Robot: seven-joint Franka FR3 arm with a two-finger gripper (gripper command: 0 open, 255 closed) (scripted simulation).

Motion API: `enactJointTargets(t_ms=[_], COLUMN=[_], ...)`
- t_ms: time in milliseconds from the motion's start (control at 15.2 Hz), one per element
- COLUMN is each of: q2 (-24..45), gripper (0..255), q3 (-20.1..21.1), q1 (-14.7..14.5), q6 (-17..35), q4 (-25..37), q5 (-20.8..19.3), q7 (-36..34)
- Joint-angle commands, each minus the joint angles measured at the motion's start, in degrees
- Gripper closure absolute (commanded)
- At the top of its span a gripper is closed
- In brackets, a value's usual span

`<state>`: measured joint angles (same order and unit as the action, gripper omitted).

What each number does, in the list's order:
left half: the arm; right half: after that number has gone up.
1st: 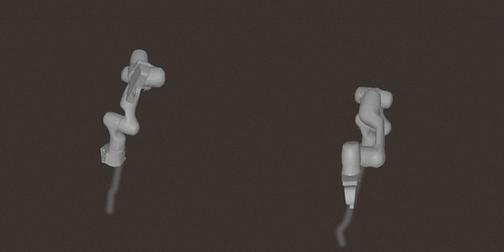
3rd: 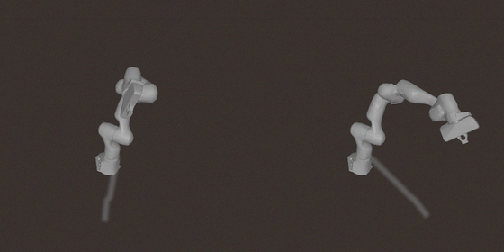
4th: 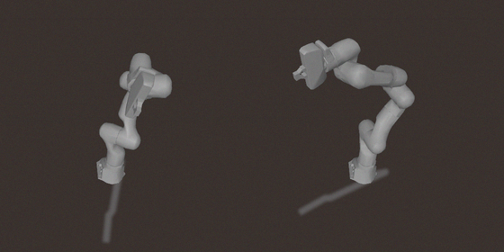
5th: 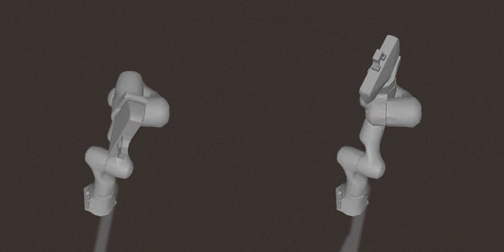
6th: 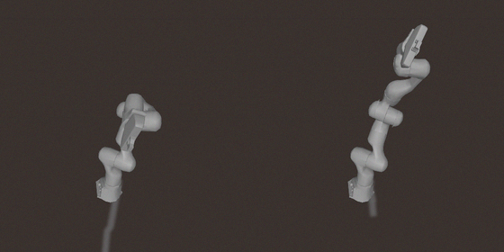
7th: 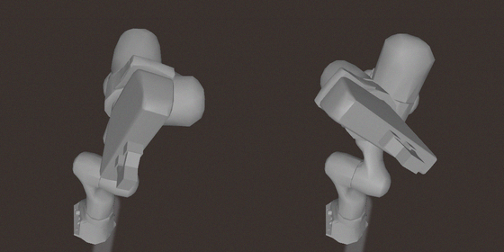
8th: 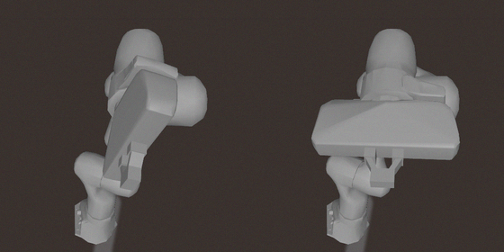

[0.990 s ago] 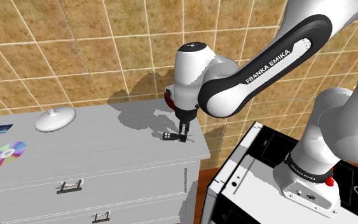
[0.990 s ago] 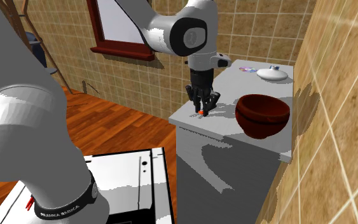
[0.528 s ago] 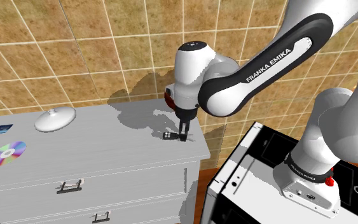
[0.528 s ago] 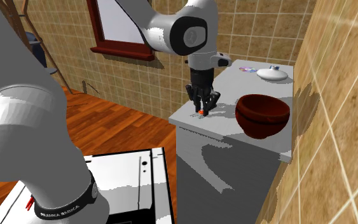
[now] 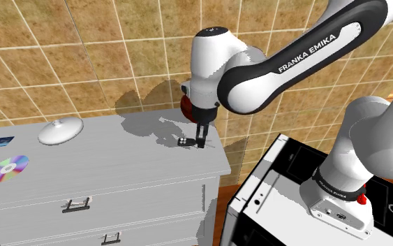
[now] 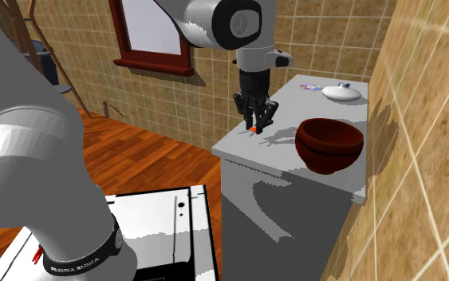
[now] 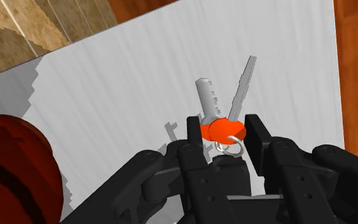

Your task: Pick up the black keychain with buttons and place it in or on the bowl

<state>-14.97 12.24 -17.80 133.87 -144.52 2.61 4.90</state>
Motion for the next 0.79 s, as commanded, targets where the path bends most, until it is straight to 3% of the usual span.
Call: enactJointTargets(t_ms=[0, 726], q2=[-1.16, -5.26], gripper=[255, 255], q3=[-0.14, -0.82], q1=[-0.08, -0.21], q6=[-1.98, -11.30], q4=[0.80, 6.05], q5=[0.21, 0.64], q7=[0.20, 0.79])
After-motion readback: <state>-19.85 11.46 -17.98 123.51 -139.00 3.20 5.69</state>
